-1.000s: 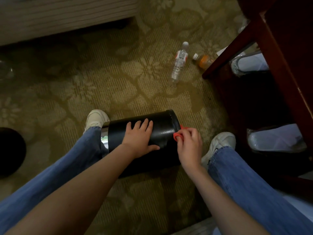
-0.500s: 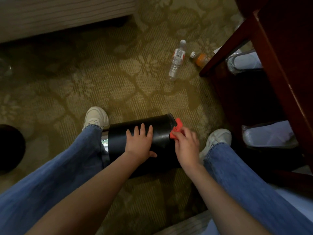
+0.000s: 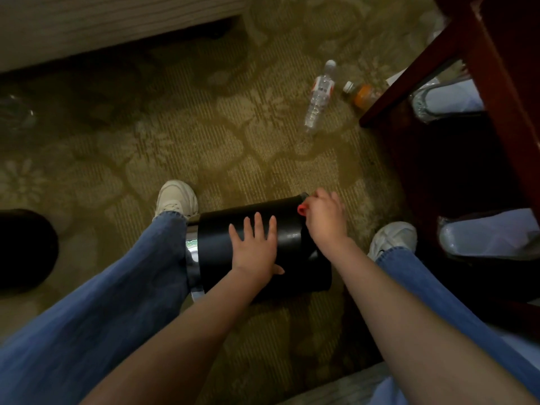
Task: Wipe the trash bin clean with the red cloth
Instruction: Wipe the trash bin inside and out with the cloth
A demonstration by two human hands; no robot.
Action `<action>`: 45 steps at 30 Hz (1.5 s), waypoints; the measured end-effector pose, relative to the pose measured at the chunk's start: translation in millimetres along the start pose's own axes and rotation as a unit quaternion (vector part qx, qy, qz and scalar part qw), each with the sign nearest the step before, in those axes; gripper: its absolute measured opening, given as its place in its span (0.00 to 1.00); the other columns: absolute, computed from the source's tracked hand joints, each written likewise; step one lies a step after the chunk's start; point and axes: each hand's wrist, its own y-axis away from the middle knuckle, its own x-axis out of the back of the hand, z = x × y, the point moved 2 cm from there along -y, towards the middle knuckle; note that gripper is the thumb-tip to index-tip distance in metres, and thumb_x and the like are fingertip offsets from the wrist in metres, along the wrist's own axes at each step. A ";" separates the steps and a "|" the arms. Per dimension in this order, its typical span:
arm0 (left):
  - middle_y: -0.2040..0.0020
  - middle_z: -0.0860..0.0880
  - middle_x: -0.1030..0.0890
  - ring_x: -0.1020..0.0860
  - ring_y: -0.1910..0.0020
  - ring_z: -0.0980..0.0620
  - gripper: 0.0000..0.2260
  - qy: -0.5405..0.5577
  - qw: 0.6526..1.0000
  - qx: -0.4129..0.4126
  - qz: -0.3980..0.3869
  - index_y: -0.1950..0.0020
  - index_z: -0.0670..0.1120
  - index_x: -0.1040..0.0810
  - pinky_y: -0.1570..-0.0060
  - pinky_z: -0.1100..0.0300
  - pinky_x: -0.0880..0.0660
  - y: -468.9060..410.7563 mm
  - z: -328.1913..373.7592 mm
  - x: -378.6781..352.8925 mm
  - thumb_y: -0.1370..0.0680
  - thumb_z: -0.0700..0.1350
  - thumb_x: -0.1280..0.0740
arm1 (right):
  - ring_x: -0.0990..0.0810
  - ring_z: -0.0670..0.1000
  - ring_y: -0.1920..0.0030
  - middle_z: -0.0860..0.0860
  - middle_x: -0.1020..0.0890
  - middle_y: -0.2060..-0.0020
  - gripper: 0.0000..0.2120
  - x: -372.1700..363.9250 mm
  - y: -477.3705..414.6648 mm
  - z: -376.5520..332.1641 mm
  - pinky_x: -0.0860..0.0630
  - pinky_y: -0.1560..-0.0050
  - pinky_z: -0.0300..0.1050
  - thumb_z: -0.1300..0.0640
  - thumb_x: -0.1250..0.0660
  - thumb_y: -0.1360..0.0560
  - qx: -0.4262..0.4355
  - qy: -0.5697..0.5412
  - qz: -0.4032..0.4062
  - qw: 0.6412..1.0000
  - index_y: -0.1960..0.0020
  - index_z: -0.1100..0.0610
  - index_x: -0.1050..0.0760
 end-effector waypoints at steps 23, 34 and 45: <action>0.22 0.41 0.57 0.54 0.24 0.38 0.44 0.044 0.999 0.022 0.000 0.23 0.47 0.61 0.29 0.35 0.52 -7.8 -7.8 11.5 0.25 0.59 0.35 | 0.29 0.57 0.51 0.53 0.23 0.49 0.07 -0.5 33.4 1.8 0.28 0.50 0.52 0.64 0.36 0.27 -0.005 -0.088 0.077 0.993 0.52 0.57 0.21; 0.23 0.37 0.53 0.50 0.25 0.35 0.48 0.019 0.999 0.027 -0.013 0.23 0.44 0.59 0.29 0.36 0.51 -2.8 -0.1 13.1 0.28 0.60 0.32 | 0.30 0.59 0.45 0.53 0.27 0.41 0.13 8.9 -8.0 -16.7 0.30 0.46 0.51 0.63 0.40 0.25 -0.031 -0.026 -0.021 0.999 0.43 0.55 0.23; 0.23 0.37 0.54 0.50 0.25 0.33 0.48 0.013 0.999 0.031 0.025 0.23 0.42 0.62 0.30 0.36 0.47 11.6 13.5 -6.4 0.27 0.61 0.33 | 0.28 0.57 0.49 0.53 0.23 0.45 0.09 -1.3 64.8 9.9 0.28 0.51 0.52 0.64 0.35 0.28 -0.016 -0.025 0.028 0.999 0.50 0.56 0.22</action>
